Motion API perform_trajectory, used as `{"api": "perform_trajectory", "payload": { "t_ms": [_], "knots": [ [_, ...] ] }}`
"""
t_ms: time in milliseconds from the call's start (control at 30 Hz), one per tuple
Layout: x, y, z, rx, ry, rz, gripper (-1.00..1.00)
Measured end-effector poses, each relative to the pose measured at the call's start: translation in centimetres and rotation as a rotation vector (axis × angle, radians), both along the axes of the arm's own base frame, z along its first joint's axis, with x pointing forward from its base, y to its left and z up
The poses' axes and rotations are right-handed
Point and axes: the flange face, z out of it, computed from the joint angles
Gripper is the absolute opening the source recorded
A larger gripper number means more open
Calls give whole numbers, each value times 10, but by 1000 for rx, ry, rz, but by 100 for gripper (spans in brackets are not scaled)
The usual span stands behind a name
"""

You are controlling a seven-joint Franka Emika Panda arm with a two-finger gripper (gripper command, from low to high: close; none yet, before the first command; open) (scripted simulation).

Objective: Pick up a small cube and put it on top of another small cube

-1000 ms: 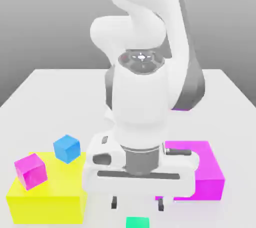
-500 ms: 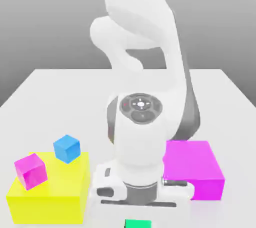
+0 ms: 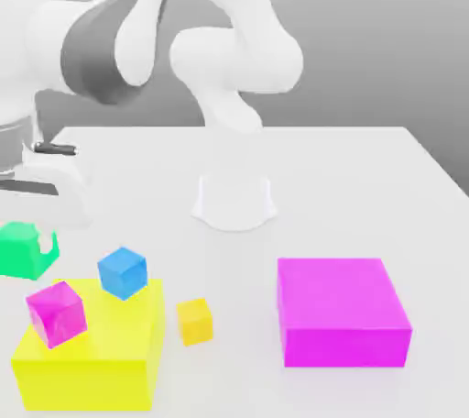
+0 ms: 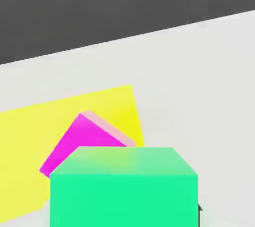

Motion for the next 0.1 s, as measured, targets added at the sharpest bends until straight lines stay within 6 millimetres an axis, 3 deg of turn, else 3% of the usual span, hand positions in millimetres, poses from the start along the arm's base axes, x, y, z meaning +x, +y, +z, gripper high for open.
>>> {"api": "perform_trajectory", "payload": {
  "t_ms": [100],
  "knots": [
    [0, 0, 0, 0, 0, -1, 100]
  ]
}}
